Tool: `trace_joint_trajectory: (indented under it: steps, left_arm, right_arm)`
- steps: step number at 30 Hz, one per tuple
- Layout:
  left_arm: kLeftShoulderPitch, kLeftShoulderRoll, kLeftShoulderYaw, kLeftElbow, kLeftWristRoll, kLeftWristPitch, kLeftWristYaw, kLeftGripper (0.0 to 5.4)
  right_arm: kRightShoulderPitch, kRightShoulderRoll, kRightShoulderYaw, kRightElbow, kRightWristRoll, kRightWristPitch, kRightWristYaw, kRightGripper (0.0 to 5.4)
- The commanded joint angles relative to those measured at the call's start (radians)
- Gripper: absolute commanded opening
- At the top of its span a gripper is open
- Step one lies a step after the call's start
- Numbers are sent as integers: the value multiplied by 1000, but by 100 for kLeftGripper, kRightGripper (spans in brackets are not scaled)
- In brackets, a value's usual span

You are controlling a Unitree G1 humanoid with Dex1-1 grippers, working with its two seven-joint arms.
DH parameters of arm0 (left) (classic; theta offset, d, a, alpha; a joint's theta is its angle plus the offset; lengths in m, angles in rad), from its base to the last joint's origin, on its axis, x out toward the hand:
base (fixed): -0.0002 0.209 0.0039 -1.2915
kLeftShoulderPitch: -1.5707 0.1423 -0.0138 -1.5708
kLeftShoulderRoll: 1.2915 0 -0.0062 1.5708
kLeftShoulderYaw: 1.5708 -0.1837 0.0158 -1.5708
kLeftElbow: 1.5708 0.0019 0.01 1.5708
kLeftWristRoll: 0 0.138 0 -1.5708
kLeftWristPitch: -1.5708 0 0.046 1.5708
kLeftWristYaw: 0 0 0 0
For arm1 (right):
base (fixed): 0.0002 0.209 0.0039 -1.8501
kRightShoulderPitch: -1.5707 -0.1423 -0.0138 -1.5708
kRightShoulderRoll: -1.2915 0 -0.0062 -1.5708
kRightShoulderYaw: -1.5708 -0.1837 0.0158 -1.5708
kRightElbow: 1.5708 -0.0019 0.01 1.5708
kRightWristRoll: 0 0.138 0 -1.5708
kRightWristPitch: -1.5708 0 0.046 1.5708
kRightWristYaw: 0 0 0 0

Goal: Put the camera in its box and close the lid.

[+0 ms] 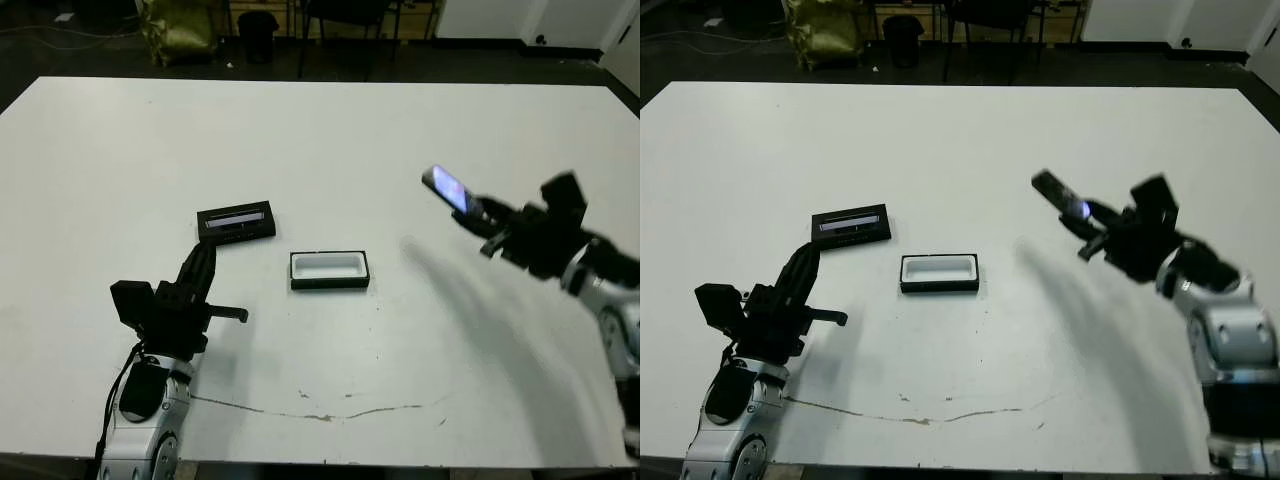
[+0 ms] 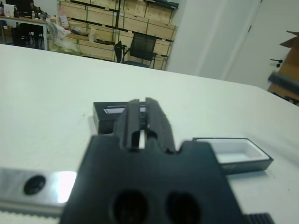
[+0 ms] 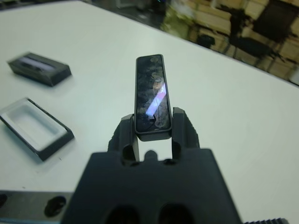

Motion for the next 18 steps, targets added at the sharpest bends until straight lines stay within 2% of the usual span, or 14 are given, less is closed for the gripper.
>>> trace_joint_trajectory:
  steps: [1, 6, 11, 18]
  left_arm:
    - [16, 8, -1, 4, 6, 21, 4, 0]
    - [14, 5, -1, 3, 3, 24, 3, 0]
    - [13, 5, 0, 9, 3, 15, -1, 0]
    - [14, 6, -2, -3, 9, 31, 10, 0]
  right_arm:
    - [-86, -19, 27, 91, 0, -15, 85, 35]
    - [-216, -24, 108, 211, -38, -23, 215, 35]
    - [-277, -5, 186, 277, -75, -74, 328, 35]
    - [-318, 1, 280, 278, -141, -117, 421, 35]
